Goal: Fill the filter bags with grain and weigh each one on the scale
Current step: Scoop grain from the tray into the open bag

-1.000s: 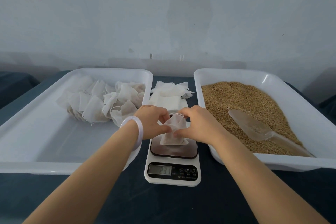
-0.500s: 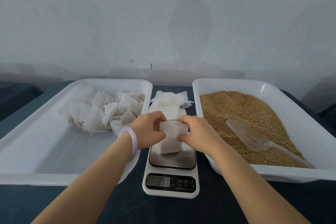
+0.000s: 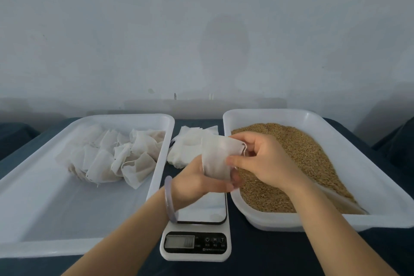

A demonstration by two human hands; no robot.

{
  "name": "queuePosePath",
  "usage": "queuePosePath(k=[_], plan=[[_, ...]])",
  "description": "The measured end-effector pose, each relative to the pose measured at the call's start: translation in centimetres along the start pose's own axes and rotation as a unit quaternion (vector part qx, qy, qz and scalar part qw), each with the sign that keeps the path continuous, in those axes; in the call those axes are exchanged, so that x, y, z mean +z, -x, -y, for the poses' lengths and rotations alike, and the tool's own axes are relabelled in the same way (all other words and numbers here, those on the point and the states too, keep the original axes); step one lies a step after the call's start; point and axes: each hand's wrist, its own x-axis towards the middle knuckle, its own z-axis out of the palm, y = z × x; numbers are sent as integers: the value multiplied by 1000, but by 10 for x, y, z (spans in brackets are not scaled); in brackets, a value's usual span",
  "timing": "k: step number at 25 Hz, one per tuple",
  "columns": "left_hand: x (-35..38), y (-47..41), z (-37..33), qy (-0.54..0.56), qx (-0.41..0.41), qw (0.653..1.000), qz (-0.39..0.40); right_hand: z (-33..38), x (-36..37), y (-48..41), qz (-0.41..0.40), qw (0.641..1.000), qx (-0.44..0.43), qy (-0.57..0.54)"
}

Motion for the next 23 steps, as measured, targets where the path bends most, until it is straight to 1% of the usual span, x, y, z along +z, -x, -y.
queuePosePath(k=[2,4,6,8,14,16,17,18,19,21,22,23], plan=[[9,-5,7,0,-36,999,-36,-3,-10,9,-18,1000,2,21],[15,-8,11,-21,-69,996,-45,-6,-18,20,-28,997,-20,73],[19,-13,11,-49,-86,994,-54,-8,-25,29,-30,990,-51,130],[22,-17,7,-91,-97,989,-66,-8,-28,33,-32,986,-70,151],[29,-35,1,-197,-88,970,-117,-9,-48,34,-36,980,-76,178],[31,-43,2,-238,-90,960,-114,-14,-62,36,-35,987,-37,155],[34,-47,3,-254,-90,956,-115,-19,-70,37,-44,990,0,135],[37,-51,4,-263,-88,953,-125,-28,-79,38,-55,987,46,143],[41,-55,6,-268,-87,949,-142,-39,-88,39,-55,973,101,199],[49,-66,8,-268,-86,944,-174,-65,-100,43,-11,906,224,360],[52,-72,8,-267,-86,942,-184,-76,-102,45,8,882,262,391],[53,-77,8,-262,-86,941,-195,-84,-103,46,20,879,282,383]])
